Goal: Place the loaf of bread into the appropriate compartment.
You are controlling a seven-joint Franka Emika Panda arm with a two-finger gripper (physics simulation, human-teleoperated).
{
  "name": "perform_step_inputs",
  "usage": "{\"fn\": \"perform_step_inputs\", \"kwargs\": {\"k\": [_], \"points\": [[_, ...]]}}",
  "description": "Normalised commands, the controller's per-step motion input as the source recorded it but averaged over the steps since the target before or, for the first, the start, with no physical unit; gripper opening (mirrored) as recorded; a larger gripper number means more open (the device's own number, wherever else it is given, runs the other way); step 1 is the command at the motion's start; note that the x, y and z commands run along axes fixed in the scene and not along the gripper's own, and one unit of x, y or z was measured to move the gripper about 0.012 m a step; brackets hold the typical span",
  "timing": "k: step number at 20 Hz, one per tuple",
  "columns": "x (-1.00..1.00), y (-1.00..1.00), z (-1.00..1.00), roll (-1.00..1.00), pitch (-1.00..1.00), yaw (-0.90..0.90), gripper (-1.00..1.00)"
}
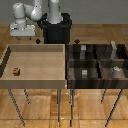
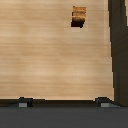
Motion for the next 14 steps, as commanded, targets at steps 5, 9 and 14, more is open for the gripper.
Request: {"fn": "perform_step_inputs", "kwargs": {"k": [5, 9, 14], "points": [[1.0, 0.0, 0.0, 0.0, 0.0, 0.0, 1.0], [1.0, 0.0, 0.0, 0.0, 0.0, 0.0, 1.0], [1.0, 0.0, 0.0, 0.0, 0.0, 0.0, 1.0]]}}
